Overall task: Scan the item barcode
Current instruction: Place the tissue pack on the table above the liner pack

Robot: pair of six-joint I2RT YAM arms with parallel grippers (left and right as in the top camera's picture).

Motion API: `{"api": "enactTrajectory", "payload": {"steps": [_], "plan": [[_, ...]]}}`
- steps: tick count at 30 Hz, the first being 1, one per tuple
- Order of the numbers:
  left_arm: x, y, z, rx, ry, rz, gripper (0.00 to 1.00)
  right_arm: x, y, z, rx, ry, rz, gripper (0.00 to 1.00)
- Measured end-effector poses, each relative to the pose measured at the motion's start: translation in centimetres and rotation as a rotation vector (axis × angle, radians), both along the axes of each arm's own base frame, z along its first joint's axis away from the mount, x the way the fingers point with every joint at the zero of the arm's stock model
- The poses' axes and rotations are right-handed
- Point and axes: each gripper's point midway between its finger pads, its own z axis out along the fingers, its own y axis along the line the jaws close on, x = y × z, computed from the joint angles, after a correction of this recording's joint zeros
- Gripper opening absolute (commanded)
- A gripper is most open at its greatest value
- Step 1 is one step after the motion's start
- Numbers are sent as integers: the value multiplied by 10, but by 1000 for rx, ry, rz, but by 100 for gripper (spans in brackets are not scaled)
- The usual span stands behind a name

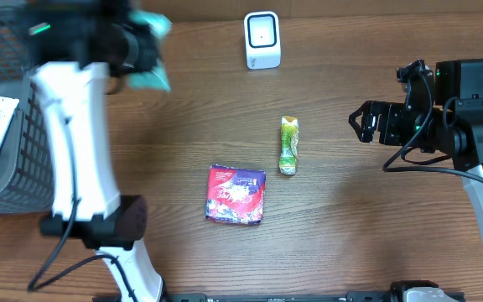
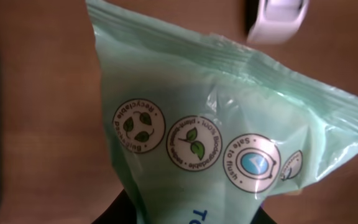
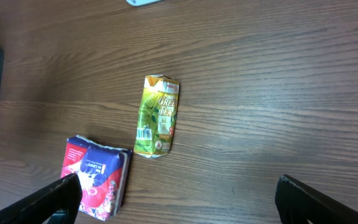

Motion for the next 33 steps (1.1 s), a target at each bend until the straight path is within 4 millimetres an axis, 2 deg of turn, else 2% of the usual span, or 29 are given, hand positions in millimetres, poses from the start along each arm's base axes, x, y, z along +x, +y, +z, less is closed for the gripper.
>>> {"api": "enactTrajectory", "payload": {"steps": [3,8,12,16,20,24,28,31,33], "plan": [[-5,-19,-68,54,190,-42,22,0,0,0,0,0,0,100],[-16,-40,-155,116,341,-85,23,0,0,0,0,0,0,100],[-23,-42,-209,140,380,-96,25,0,0,0,0,1,0,100],[-24,-39,-243,149,369,-92,34,0,0,-1,0,2,0,100],[-26,-39,-258,149,366,-90,50,0,0,-1,0,2,0,100],[-28,-38,-261,149,372,-88,64,0,0,-1,0,2,0,100],[-29,-38,-261,150,376,-87,71,0,0,-1,0,3,0,100],[-39,-36,-255,158,425,-84,75,0,0,-1,0,3,0,100],[-36,-33,-237,162,432,-71,76,0,0,-1,0,3,0,100]]}}
